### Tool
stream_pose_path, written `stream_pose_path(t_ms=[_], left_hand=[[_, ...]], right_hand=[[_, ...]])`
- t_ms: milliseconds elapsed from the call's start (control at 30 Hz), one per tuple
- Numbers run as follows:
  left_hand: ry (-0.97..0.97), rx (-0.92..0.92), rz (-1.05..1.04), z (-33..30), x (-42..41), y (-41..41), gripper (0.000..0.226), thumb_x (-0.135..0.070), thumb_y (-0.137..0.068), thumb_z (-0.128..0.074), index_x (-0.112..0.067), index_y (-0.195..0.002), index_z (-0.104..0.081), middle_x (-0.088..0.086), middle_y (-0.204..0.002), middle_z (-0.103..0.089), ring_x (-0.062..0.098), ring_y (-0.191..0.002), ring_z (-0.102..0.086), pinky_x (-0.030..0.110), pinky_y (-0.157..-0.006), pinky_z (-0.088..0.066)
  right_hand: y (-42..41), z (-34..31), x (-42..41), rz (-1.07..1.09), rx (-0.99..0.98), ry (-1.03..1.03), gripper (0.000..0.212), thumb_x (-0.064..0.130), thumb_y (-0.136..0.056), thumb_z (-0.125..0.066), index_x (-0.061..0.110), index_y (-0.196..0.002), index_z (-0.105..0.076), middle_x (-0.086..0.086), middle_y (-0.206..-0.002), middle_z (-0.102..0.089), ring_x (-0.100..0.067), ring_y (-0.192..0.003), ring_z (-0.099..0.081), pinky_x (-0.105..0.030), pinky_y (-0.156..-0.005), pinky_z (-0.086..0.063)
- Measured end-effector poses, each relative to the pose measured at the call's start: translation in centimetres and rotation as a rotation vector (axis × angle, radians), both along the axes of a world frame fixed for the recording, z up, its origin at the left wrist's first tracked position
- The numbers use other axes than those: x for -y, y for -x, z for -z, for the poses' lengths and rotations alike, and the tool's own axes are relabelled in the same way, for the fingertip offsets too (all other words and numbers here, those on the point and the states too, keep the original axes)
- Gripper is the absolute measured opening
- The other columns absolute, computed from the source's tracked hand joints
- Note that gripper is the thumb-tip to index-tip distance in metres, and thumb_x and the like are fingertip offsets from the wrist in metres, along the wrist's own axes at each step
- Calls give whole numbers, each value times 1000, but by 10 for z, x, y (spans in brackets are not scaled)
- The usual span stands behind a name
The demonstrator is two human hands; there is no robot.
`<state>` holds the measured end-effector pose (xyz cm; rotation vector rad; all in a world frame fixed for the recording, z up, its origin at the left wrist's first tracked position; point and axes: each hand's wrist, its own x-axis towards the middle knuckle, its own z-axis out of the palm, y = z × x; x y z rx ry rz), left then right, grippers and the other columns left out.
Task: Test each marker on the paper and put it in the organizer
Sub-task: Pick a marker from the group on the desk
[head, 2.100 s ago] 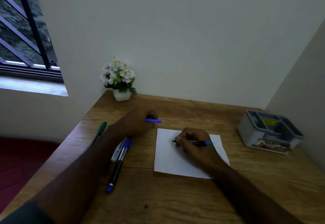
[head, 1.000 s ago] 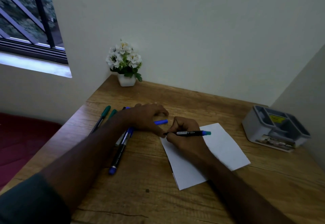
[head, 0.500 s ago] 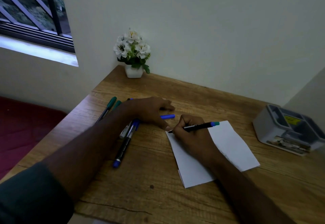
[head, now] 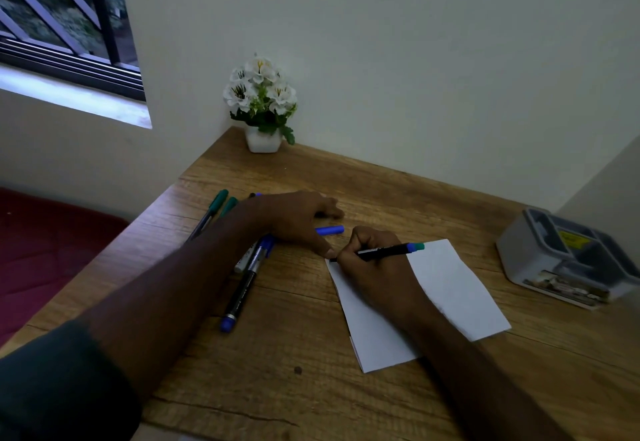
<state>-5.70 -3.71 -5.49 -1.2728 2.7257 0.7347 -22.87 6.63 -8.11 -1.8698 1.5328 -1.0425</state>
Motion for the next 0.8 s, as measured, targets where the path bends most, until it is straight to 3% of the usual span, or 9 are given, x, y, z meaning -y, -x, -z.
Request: stream_pose_path(t_ms=[233, 467, 600, 800], left_hand=[[-11, 6, -6, -1, 0, 0, 89, -58, -79, -69, -33, -153, -24, -7, -164, -10, 19, -149, -12, 39, -117, -19], [-6, 3, -5, 0, 0, 0, 89, -58, -78, -69, -34, -152, -25, -7, -163, -10, 18, -149, -12, 38, -116, -20], [-7, -1, 1, 0, 0, -1, 89, -58, -79, -69, -34, -152, -24, -7, -164, -10, 18, -149, -13, 36, -115, -20], [-7, 5, 1, -1, 0, 0, 89, -58, -79, -69, -33, -152, -25, -7, -164, -10, 18, -149, -13, 38, -116, -20]], right_hand=[[1, -4, -2, -15, 23, 16, 30, 16, -84, -73, 13, -59, -56, 11, -58, -55, 0, -60, -53, -11, -54, -40], [0, -2, -2, -7, 21, 6, 35, 20, -86, -74, 24, -57, -55, 11, -61, -57, -1, -62, -54, -11, -55, -41], [0, -4, -2, -7, 47, 11, 32, 18, -85, -75, 18, -59, -56, 9, -61, -57, -2, -62, -54, -13, -57, -42], [-1, -3, -1, 1, 25, 26, 36, 16, -84, -73, 23, -56, -52, 16, -56, -55, 0, -59, -53, -11, -54, -40]])
